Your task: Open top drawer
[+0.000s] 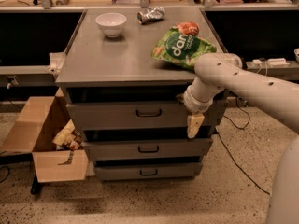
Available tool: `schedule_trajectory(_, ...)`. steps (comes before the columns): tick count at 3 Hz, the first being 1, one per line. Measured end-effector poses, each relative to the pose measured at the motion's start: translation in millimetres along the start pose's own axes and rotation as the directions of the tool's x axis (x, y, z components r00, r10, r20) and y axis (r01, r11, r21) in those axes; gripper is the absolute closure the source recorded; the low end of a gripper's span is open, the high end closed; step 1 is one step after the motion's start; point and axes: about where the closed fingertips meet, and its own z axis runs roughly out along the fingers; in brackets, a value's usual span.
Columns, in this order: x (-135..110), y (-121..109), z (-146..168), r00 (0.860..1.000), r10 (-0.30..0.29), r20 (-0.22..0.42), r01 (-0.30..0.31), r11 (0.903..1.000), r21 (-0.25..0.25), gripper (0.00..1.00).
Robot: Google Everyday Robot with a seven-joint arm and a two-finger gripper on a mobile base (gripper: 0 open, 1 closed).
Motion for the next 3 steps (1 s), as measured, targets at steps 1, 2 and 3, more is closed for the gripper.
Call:
schedule_trajectory(1, -2, 8, -2, 0.999, 0.033, -0.012, -0.034, 0.9994, -0.007, 0.36)
schedule_trajectory(2, -14, 29, -21, 0.999, 0.050, 0.002, -0.050, 0.9987, 0.011, 0.59)
schedule_trajectory(3, -26, 55, -40, 0.998, 0.054, 0.017, -0.055, 0.9983, 0.021, 0.82)
